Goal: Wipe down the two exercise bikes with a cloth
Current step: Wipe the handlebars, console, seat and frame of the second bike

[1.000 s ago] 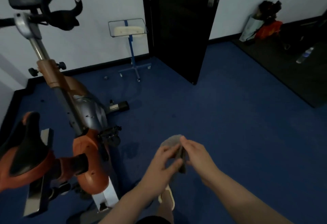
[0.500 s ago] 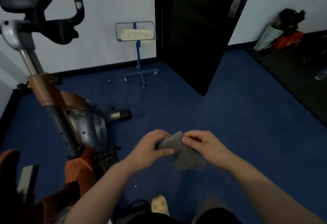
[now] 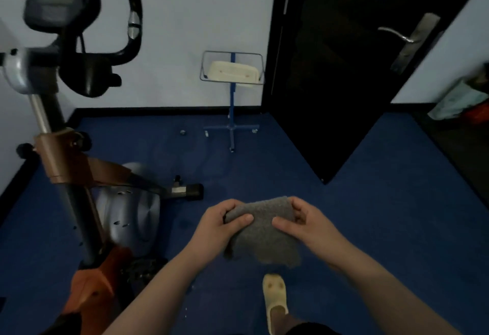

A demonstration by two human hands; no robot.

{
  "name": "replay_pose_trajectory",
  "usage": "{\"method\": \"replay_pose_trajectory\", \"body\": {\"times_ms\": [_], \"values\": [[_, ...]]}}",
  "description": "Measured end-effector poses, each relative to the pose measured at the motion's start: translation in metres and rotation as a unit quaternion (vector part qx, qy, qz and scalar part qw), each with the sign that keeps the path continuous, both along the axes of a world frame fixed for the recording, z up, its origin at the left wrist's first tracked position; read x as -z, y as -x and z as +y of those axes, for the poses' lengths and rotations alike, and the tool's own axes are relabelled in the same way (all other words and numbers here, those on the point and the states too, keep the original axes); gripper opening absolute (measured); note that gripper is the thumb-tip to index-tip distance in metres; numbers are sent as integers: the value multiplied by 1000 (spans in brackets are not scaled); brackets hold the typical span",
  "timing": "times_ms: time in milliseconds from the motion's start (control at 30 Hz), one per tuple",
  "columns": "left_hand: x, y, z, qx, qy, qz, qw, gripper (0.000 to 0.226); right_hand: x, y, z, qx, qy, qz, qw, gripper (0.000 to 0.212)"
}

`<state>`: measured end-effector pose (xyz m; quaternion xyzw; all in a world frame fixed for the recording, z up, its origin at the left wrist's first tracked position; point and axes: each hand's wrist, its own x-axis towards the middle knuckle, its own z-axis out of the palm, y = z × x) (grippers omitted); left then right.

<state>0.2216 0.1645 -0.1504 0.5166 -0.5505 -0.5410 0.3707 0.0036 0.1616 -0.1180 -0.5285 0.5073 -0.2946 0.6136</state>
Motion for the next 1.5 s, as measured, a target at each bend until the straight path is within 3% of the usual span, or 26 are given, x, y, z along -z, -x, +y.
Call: {"method": "replay_pose_trajectory", "body": {"times_ms": [100, 267, 467, 600, 733, 900, 1067, 1367, 1433, 1500], "values": [[-9, 9, -34, -25, 15, -18, 999, 8, -4, 0, -52, -28, 21, -2, 999, 20], [-25, -9, -66, -145, 16, -8, 989, 10, -18, -18, -125, -91, 35, -11, 995, 15], [-33, -66, -66, -243, 15, -29, 970, 6, -30, -80, -177, -184, 56, -15, 981, 11], [-28, -118, -59, -331, -11, -33, 943, 6, -32, -129, -199, -194, 54, -18, 979, 9], [-28, -178, -56, -364, -28, -34, 930, 6, -35, -187, -216, -153, 54, -26, 986, 15], [-29, -254, -57, -315, -52, -55, 946, 6, -38, -269, -226, -47, 43, -50, 997, 16], [-22, -311, -69, -312, -56, -95, 944, 21, -43, -327, -225, 42, 46, -90, 994, 10], [-47, -311, -125, -343, 41, -49, 937, 14, -53, -341, -236, 154, 53, -87, 983, 8], [-53, -307, -133, -385, 62, -38, 920, 14, -50, -348, -241, 166, 17, -104, 981, 11], [-56, -302, -138, -406, 65, -24, 911, 14, -45, -357, -240, 157, -86, -151, 972, 13]]}}
